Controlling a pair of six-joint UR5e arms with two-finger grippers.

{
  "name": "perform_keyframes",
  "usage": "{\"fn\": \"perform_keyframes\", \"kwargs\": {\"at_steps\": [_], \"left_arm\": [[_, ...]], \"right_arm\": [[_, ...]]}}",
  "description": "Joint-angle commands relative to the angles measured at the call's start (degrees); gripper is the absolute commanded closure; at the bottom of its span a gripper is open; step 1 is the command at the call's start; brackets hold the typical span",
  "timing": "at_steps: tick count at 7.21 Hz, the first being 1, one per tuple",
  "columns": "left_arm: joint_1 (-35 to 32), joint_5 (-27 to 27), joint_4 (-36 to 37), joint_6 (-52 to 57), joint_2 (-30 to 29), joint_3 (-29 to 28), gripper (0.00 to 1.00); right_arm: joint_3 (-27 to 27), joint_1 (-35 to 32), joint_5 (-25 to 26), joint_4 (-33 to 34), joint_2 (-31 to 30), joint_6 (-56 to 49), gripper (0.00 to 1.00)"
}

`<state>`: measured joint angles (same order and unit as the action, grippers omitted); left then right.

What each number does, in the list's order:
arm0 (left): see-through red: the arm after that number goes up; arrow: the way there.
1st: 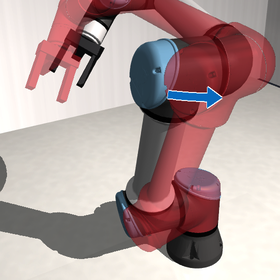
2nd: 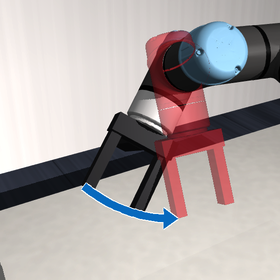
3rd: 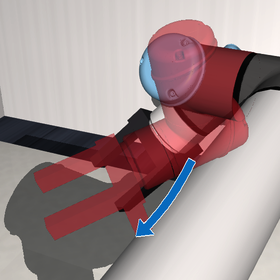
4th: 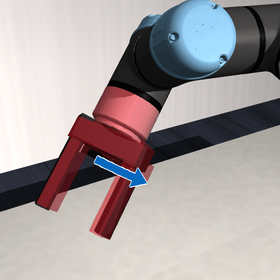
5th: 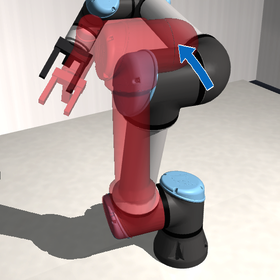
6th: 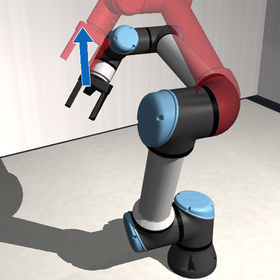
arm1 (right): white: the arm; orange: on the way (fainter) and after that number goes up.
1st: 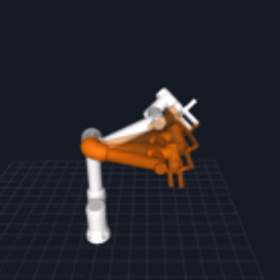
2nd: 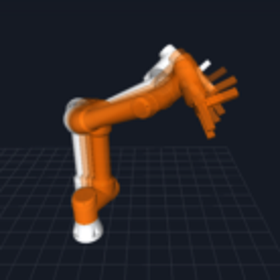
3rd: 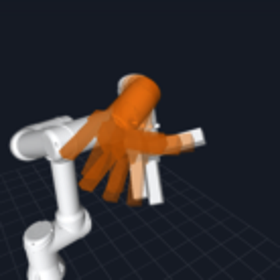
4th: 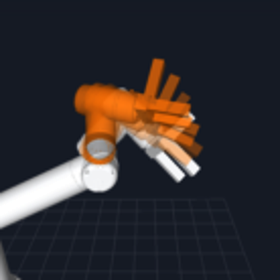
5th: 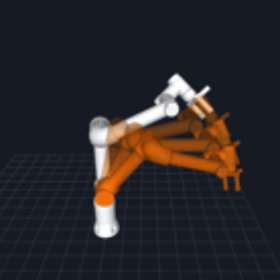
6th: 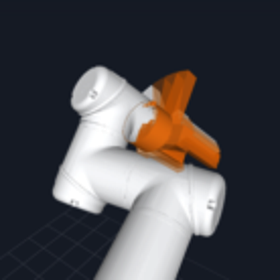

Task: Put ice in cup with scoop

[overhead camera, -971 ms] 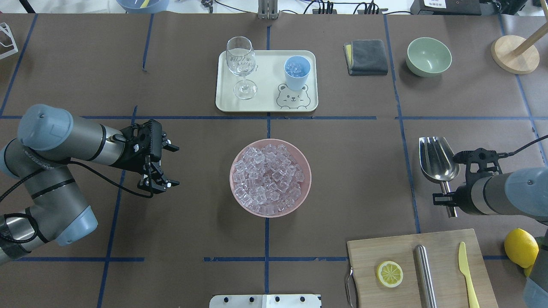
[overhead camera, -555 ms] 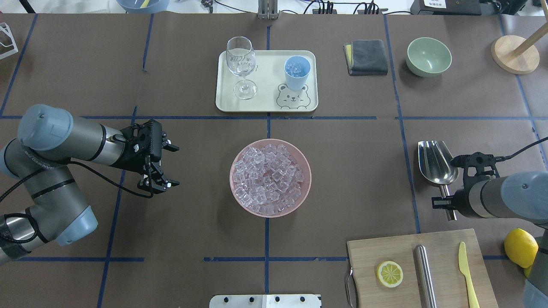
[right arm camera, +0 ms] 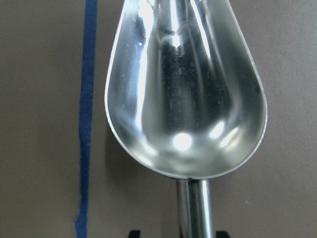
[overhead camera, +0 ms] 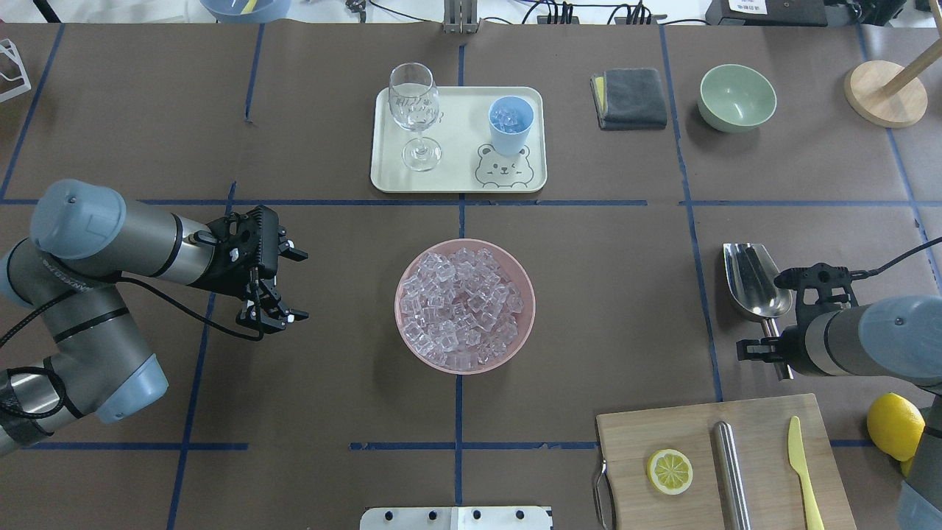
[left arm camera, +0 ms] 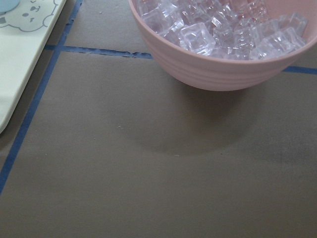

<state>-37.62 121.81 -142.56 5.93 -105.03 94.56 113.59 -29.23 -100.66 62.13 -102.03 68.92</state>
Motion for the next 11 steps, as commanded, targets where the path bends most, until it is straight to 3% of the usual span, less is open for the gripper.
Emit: {"fn": "perform_keyframes", "kwargs": {"at_steps": [1,4,5,7,8,9,10,11], "left_arm": [[-0.2,0.0,0.0,0.0,0.0,0.2,0.0],[-3.7,0.0,0.3,0.0,1.7,0.2,0.0],[-5.9,0.2,0.2,0.2,4.7,0.6,0.0],[-14.5,1.7,0.1,4.8,11.8,1.7,0.0],[-19.1,1.7,0.2,18.5,16.0,1.3,0.0],[-25.4,1.6,0.3,26.7,18.1,0.9,0.0],[-29.6,1.6,0.4,27.3,18.5,-0.1,0.0],[-32.9,1.6,5.8,27.5,18.4,-0.4,0.0]], "right_arm": [[0.1,-0.1,-0.1,-0.1,0.1,0.3,0.0],[5.0,-2.9,-1.1,-0.2,-2.0,-0.8,0.0],[5.9,-5.6,-3.5,-0.1,-2.5,-1.1,0.0],[5.3,-15.2,-13.7,0.4,-2.5,-10.4,0.0],[4.0,-19.6,-17.3,0.8,-2.4,-15.9,0.0],[2.1,-24.1,-20.4,0.9,-2.5,-21.0,0.0],[-0.5,-29.9,-24.1,1.1,-2.5,-27.8,0.0],[-2.3,-34.4,-26.1,3.1,-2.6,-34.9,0.0]]}}
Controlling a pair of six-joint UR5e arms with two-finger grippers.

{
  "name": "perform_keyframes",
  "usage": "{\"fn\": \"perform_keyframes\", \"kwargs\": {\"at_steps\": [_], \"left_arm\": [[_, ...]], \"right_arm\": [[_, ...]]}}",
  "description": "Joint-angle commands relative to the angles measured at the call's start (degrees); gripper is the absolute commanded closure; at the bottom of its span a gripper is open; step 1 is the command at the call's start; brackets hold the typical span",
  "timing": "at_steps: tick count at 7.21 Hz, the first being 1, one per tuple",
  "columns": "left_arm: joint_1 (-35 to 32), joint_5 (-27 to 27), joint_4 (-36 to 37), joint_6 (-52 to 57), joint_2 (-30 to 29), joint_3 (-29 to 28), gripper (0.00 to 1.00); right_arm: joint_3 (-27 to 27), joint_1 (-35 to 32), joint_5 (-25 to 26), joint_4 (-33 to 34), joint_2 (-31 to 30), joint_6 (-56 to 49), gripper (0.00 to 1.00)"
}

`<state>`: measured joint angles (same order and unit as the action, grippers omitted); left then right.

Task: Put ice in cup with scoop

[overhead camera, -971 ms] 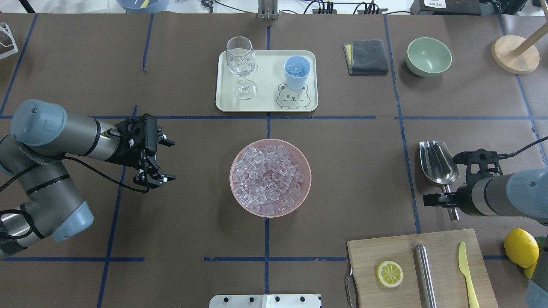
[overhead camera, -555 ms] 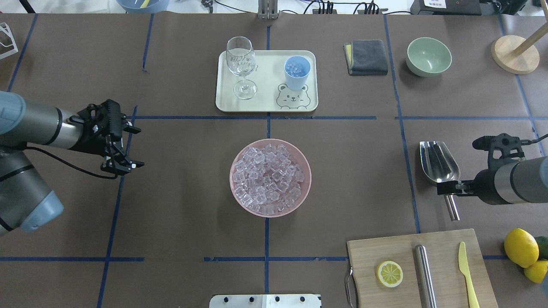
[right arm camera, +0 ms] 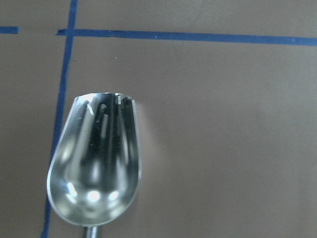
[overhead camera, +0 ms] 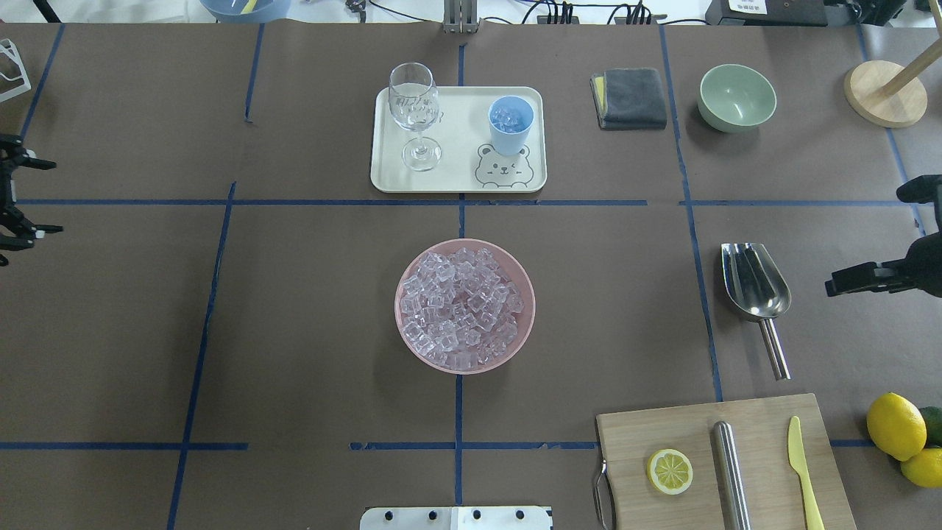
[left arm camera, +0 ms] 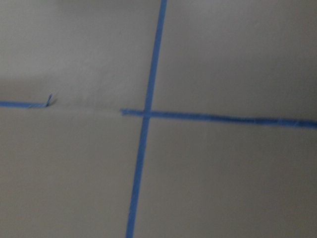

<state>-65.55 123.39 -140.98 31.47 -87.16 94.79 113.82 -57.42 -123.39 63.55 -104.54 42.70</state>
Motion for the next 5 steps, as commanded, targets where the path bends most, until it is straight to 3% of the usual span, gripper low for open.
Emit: {"fn": "perform_keyframes", "kwargs": {"at_steps": [1,2,5], "left_arm": [[-7.5,0.1,16.1,2.5,-2.1,-0.1,0.0],[-9.1,0.0,22.5,2.5,-5.5,0.0,0.0],[-12.1,-4.6,22.9,2.0,-5.4,-0.2,0.0]], "right_arm": [[-3.0,-8.2,-3.4,4.9,-0.1,-14.3,0.0],[-3.1,-9.4,-3.4,5.5,0.0,-15.9,0.0],[-3.4,-9.7,-3.3,5.5,0.0,-16.0,0.0]]}}
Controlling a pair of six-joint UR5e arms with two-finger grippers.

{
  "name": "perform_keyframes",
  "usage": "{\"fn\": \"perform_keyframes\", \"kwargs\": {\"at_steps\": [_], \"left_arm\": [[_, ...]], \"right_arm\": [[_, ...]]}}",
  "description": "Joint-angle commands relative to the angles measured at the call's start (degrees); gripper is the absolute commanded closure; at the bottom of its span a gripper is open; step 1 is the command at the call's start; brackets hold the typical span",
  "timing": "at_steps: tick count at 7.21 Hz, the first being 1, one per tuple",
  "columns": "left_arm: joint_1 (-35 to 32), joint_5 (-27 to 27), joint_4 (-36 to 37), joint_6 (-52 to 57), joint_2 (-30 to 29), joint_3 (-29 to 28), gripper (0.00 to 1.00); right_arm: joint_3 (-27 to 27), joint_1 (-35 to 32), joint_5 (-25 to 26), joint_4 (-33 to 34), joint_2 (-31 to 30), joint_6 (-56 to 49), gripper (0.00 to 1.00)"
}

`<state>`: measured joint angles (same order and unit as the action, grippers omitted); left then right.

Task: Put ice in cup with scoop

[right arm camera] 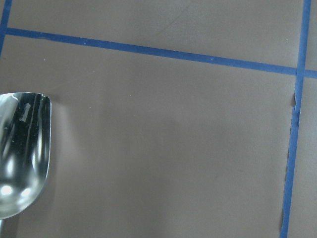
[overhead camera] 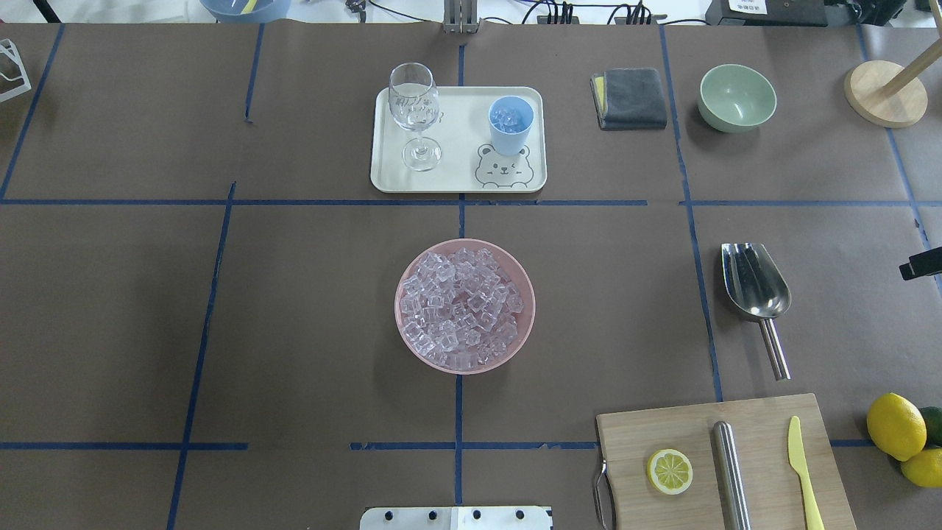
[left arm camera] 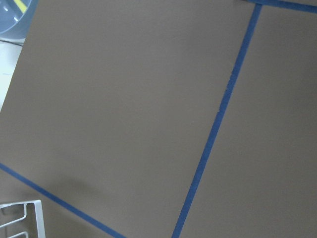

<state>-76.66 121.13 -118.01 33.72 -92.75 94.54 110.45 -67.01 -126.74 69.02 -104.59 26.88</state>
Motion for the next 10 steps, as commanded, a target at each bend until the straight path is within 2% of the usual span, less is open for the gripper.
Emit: {"fn": "perform_keyframes", "kwargs": {"at_steps": [1,4,5,6,7,9,10], "left_arm": [[-0.9,-2.2,0.0,0.3,0.7,-0.7,0.0],[-1.2,-1.9,1.8,-0.4,1.0,-4.0,0.0],[-1.4,0.8,6.9,-0.6,-0.5,-4.4,0.0],[-7.0,2.8,16.2,-0.6,-2.2,-4.4,0.0],[-8.0,3.4,23.5,-0.6,-4.1,-4.7,0.0],[-10.2,3.8,29.9,-0.3,-5.2,-4.9,0.0],[-11.4,11.6,34.9,-0.8,-5.6,-4.9,0.0]], "right_arm": [[-0.1,-0.2,0.0,0.1,0.0,-0.3,0.0],[-1.5,-0.7,-0.2,0.2,0.2,-1.8,0.0],[-2.4,-2.0,-0.4,0.2,0.0,-4.7,0.0],[-2.6,-4.7,-2.4,0.4,-0.3,-7.4,0.0],[-2.8,-6.0,-3.2,0.4,-0.4,-8.2,0.0],[-4.6,-7.7,-5.5,0.5,-0.4,-12.5,0.0],[-4.5,-8.7,-6.0,2.3,-0.1,-12.6,0.0]]}}
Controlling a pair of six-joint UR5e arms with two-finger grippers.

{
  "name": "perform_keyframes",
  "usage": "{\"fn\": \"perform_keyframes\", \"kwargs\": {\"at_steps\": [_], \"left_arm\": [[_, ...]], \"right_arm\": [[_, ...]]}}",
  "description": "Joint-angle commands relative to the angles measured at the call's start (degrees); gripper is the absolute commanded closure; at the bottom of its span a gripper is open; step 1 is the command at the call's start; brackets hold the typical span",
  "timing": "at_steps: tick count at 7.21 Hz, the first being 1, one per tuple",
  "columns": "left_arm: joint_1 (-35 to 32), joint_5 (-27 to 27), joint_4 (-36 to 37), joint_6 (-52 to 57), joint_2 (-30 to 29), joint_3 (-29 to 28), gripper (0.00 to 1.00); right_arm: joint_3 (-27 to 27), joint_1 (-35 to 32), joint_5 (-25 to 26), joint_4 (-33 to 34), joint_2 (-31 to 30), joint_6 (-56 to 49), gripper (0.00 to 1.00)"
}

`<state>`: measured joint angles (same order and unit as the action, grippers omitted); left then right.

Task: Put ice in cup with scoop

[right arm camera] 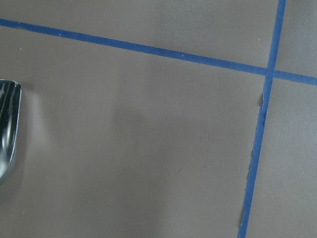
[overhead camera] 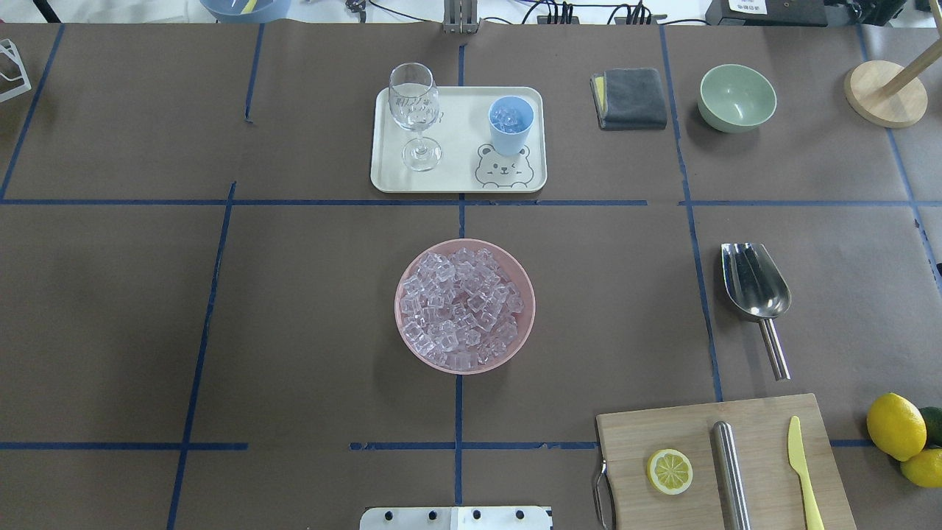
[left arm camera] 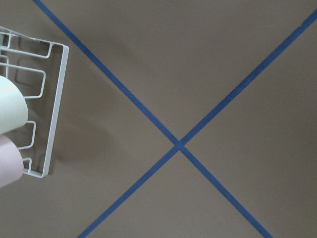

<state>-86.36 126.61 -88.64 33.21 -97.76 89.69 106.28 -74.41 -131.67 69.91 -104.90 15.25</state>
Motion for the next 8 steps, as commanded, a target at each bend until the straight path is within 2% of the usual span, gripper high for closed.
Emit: {"fn": "perform_keyframes", "kwargs": {"at_steps": [1,3,5,6,7,8], "left_arm": [[-2.1,14.1,9.5,-4.3,-0.7,-0.4,0.0],[-2.3,14.7,8.8,-22.3,-0.8,0.2,0.0],[-2.2,14.3,1.8,-26.9,-0.3,-0.8,0.0],[-2.2,14.2,0.2,-36.6,-0.6,-1.2,0.0],[-2.3,12.1,-6.4,-36.6,1.9,-2.5,0.0],[-2.2,9.9,-13.9,-36.6,3.5,-3.5,0.0]], "right_arm": [[-0.2,-2.4,-1.0,1.5,0.3,-1.0,0.0],[-0.5,-3.4,-0.7,1.7,0.4,-0.9,0.0],[-0.4,-4.2,-0.3,1.7,0.6,-0.1,0.0],[-0.6,-4.4,0.0,1.8,0.5,-0.2,0.0],[-0.7,-4.5,-0.4,2.9,1.0,-0.5,0.0],[0.3,-4.1,-1.2,7.9,2.7,-1.0,0.0]]}}
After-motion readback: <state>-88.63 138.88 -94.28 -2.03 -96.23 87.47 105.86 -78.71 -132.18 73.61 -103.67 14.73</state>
